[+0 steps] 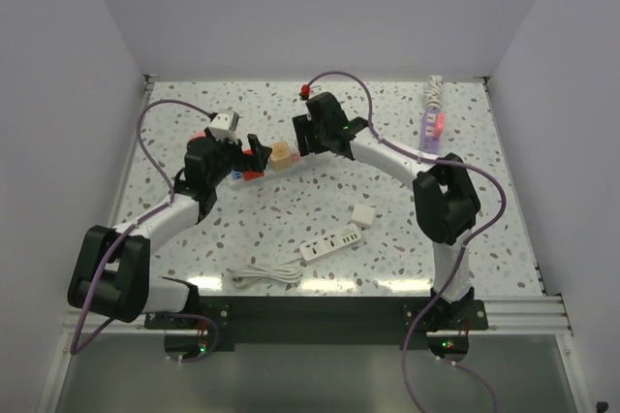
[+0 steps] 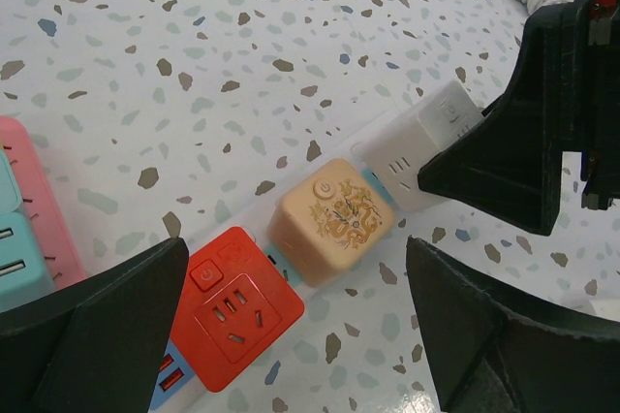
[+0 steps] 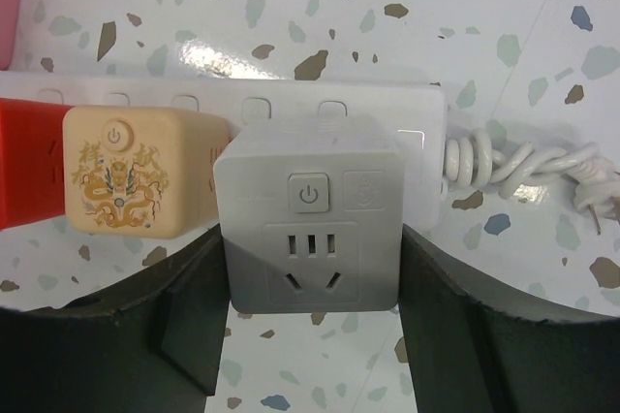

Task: Insert the plug

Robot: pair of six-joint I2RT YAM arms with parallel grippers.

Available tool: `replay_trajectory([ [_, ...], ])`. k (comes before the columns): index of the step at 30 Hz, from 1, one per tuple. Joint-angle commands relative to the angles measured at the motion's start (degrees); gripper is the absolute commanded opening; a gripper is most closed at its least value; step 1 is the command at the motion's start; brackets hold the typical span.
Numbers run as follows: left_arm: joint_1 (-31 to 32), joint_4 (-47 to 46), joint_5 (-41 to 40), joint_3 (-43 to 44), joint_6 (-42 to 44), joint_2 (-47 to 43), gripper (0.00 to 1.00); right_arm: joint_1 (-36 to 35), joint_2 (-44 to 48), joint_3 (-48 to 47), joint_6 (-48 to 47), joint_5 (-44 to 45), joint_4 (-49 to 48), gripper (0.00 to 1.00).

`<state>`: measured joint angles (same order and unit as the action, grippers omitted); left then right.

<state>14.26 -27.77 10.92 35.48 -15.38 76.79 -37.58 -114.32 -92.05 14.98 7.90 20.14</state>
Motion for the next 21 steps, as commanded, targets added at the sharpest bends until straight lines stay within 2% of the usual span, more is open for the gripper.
replay_trajectory([
  [1,-0.29,-1.06,0.33,1.34,1.14,-1.73,1.00,-0.12,-0.73,-2.78,-0.04,-0.69,-1.16,0.00],
  [21,-0.20,-1.23,1.21,0.55,0.87,-3.14,1.00,-0.12,-0.29,-1.11,0.05,2.12,-0.10,0.00],
])
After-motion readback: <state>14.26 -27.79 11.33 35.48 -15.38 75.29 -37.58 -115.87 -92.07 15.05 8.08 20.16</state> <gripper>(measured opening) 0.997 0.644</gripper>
